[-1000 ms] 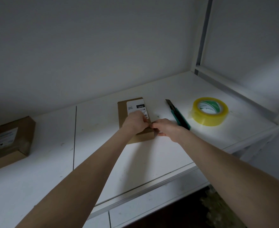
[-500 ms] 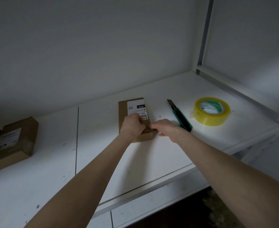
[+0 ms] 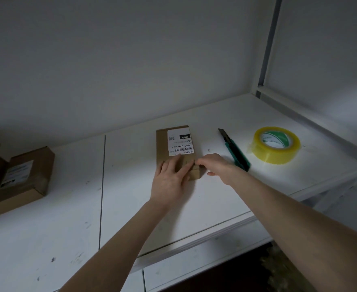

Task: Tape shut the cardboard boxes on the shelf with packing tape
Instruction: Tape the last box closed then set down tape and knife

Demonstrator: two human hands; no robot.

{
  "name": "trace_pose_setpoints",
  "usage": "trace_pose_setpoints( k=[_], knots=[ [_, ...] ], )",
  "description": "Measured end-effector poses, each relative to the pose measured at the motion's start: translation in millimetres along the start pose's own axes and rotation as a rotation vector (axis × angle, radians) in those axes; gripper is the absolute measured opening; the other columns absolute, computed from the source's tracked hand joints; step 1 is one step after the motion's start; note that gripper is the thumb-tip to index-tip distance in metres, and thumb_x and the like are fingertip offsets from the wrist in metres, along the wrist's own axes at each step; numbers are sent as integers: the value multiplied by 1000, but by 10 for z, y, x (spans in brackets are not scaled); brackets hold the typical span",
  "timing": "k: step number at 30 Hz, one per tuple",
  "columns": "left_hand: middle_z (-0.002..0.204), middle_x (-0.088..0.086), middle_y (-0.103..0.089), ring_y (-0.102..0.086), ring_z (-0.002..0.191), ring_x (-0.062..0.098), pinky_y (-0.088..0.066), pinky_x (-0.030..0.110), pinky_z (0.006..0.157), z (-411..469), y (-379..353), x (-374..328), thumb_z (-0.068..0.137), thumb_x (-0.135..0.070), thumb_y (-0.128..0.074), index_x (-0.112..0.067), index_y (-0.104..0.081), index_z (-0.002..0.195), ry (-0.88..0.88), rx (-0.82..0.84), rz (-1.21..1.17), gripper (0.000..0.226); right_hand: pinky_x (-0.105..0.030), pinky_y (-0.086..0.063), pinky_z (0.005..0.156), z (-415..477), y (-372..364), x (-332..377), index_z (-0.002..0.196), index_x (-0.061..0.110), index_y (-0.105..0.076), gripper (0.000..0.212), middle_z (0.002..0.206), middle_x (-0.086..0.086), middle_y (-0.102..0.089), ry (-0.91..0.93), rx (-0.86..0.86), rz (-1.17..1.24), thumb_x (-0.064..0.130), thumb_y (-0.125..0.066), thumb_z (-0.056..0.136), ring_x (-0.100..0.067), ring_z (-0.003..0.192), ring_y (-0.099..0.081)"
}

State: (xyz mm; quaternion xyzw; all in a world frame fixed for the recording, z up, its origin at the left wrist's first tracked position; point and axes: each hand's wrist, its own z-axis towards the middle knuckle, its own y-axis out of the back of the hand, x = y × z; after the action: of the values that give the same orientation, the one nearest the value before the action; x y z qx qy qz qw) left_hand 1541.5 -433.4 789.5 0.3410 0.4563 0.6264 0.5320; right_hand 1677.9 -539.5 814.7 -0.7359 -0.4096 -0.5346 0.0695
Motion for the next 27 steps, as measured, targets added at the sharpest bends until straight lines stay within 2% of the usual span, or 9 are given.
trace_pose_setpoints(
  k=[3, 8, 12, 14, 16, 19, 21, 23, 27],
  knots=[
    [121, 16, -62, -63, 100, 35, -51, 46, 90, 15, 0, -5, 90, -32, -40, -24, -68, 118, -2, -7, 28, 40, -25, -44, 81, -13, 4, 5, 102, 13, -62, 15, 103, -4, -62, -3, 3, 7, 23, -58, 91, -15, 97, -54],
    [126, 19, -59, -64, 96, 37, -52, 44, 84, -35, 19, 56, 89, -31, -37, -21, -61, 128, 11, 1, -20, 46, -24, -43, 79, -29, 6, 6, 100, 13, -62, 13, 101, -3, -62, -2, 3, 19, 21, -58, 90, -15, 95, -54],
    [127, 21, -58, -63, 99, 40, -52, 45, 85, -52, 42, 67, 89, -28, -40, -16, -63, 125, 25, 12, -56, 44, -24, -43, 75, -45, 5, 11, 105, 12, -62, 17, 103, -4, -62, -14, 9, 11, 21, -58, 90, -15, 96, -54],
    [131, 23, -54, -60, 105, 42, -50, 48, 88, -48, 53, 56, 87, -21, -52, -16, -59, 129, 48, -23, -120, 43, -23, -44, 75, -63, 17, 28, 105, 12, -62, 18, 103, -3, -63, -23, 15, 23, 21, -58, 90, -15, 98, -55],
    [134, 24, -50, -56, 112, 44, -47, 49, 94, -59, 84, 101, 81, -13, -64, -15, -53, 135, 93, -57, -172, 55, -24, -45, 78, -77, 55, 40, 105, 13, -63, 18, 101, -2, -63, -31, 26, 87, 22, -60, 90, -14, 97, -56],
    [139, 25, -45, -46, 125, 44, -39, 50, 103, -81, 136, 240, 75, -21, -75, -13, -46, 140, 181, -82, -148, 72, -25, -45, 68, -73, 127, 13, 96, 15, -64, 10, 91, -1, -63, -44, -30, 206, 20, -64, 88, -15, 84, -57],
    [146, 24, -36, -34, 135, 42, -32, 48, 109, -99, 165, 279, 78, -38, -67, -17, -37, 146, 221, -37, -167, 77, -23, -43, 62, -85, 122, 12, 84, 17, -63, 2, 81, 0, -63, -35, -77, 206, 17, -63, 86, -14, 71, -56],
    [151, 22, -28, -27, 140, 39, -31, 47, 110, -102, 164, 268, 79, -51, -55, -21, -31, 149, 216, 2, -180, 79, -23, -39, 58, -96, 65, 50, 78, 16, -63, 6, 72, 1, -61, -13, -91, 180, 14, -63, 84, -13, 62, -52],
    [157, 14, -17, -18, 145, 29, -38, 44, 108, -31, 100, 265, 88, -36, -62, -25, -24, 150, 233, 72, -191, 74, -24, -38, 62, -113, -77, 213, 82, 15, -65, 6, 76, 0, -63, 29, -79, 176, 17, -62, 87, -13, 70, -51]
  ],
)
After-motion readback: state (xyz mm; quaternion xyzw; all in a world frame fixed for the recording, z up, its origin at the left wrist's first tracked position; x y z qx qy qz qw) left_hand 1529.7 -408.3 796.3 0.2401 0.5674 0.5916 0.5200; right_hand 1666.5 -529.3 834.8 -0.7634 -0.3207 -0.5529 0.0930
